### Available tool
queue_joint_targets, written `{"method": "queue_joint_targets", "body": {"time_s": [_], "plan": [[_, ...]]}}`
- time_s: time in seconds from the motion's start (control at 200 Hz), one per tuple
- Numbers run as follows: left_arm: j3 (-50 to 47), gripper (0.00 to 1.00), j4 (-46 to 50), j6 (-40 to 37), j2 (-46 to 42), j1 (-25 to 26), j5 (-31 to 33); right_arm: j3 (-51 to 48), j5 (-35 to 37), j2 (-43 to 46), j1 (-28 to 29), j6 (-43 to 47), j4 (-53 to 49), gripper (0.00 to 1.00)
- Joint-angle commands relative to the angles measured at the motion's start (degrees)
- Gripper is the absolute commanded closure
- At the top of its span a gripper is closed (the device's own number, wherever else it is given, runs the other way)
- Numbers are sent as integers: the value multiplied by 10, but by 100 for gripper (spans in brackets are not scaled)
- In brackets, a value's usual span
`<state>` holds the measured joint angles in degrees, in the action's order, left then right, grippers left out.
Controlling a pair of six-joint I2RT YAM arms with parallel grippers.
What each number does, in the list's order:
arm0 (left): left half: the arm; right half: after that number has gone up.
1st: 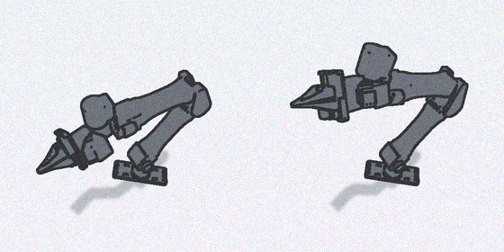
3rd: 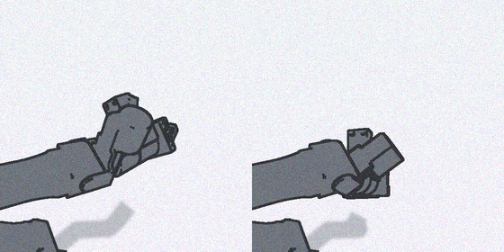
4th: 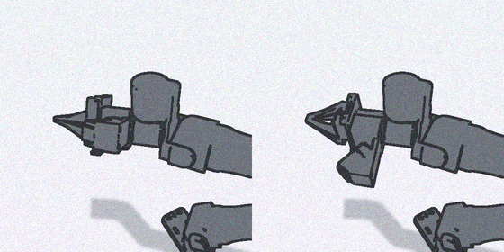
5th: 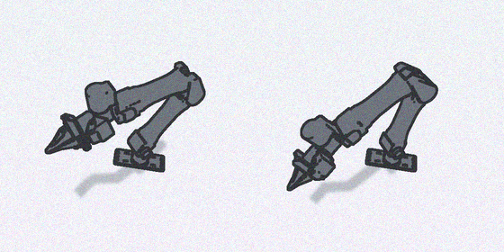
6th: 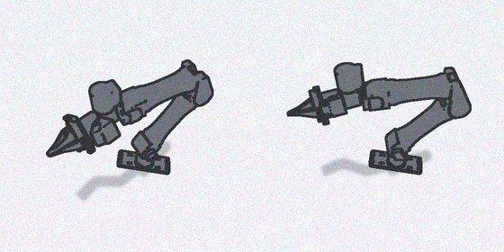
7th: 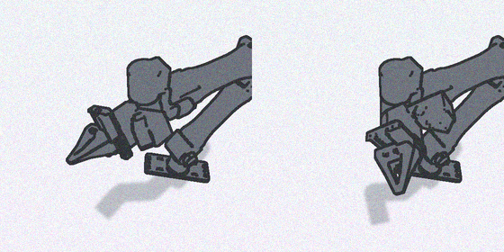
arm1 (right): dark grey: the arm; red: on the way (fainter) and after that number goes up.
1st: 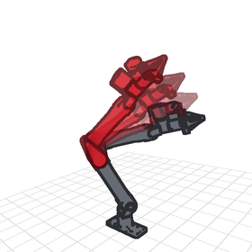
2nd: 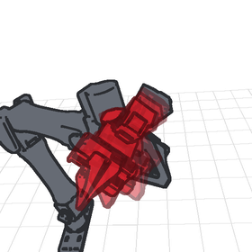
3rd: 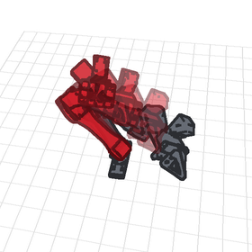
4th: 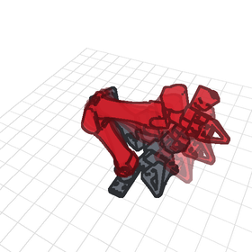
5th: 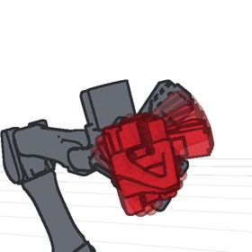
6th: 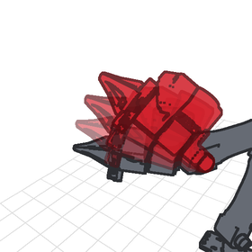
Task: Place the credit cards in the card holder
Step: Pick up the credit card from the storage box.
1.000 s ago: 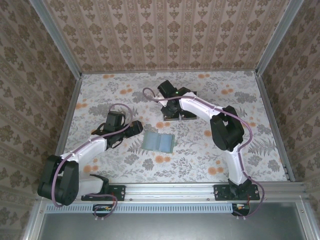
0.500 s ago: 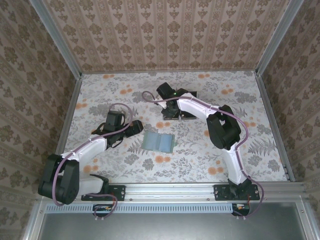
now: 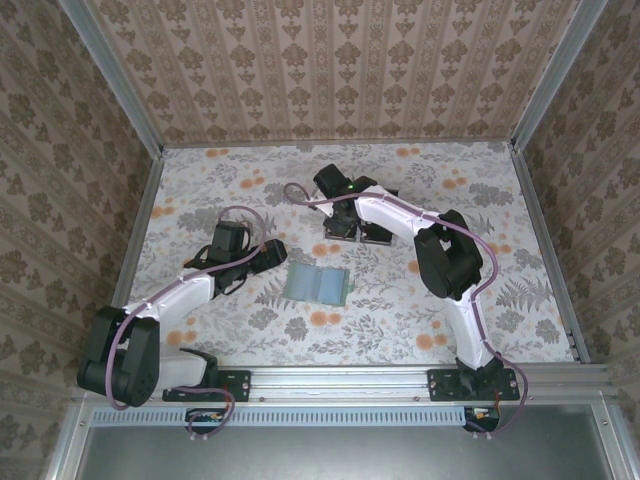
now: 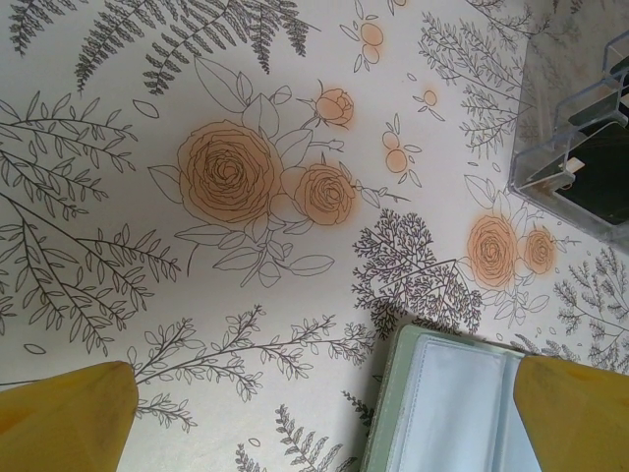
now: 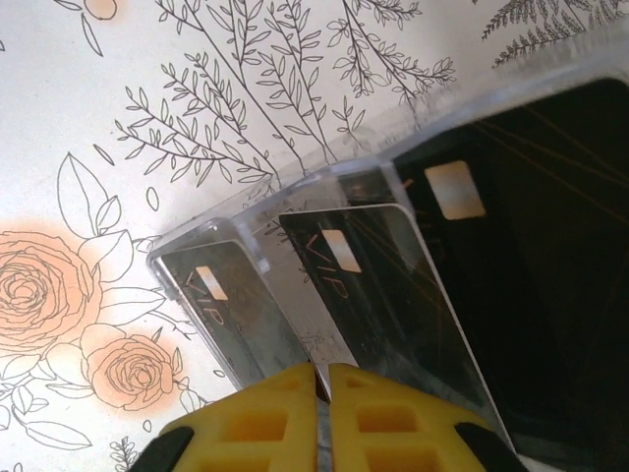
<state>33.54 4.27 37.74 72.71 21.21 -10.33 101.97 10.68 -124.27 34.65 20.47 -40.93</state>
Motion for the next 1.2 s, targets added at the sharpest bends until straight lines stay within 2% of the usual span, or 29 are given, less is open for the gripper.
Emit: {"method": "queue_joint_targets", "body": {"time_s": [0.0, 0.08, 0.21, 0.71, 1.195], "plan": [[5, 0, -4, 8, 3, -6, -6, 0, -11, 4, 2, 6, -40, 73], [5, 0, -4, 9, 4, -6, -6, 2, -9, 2, 2, 8, -45, 71], [5, 0, -5, 9, 4, -6, -6, 2, -11, -2, 3, 10, -49, 72], [4, 0, -5, 13, 3, -6, -4, 7, -22, 2, 5, 16, -59, 100], [10, 0, -2, 9, 9, -6, -6, 20, -36, 27, 2, 2, -62, 100]]}}
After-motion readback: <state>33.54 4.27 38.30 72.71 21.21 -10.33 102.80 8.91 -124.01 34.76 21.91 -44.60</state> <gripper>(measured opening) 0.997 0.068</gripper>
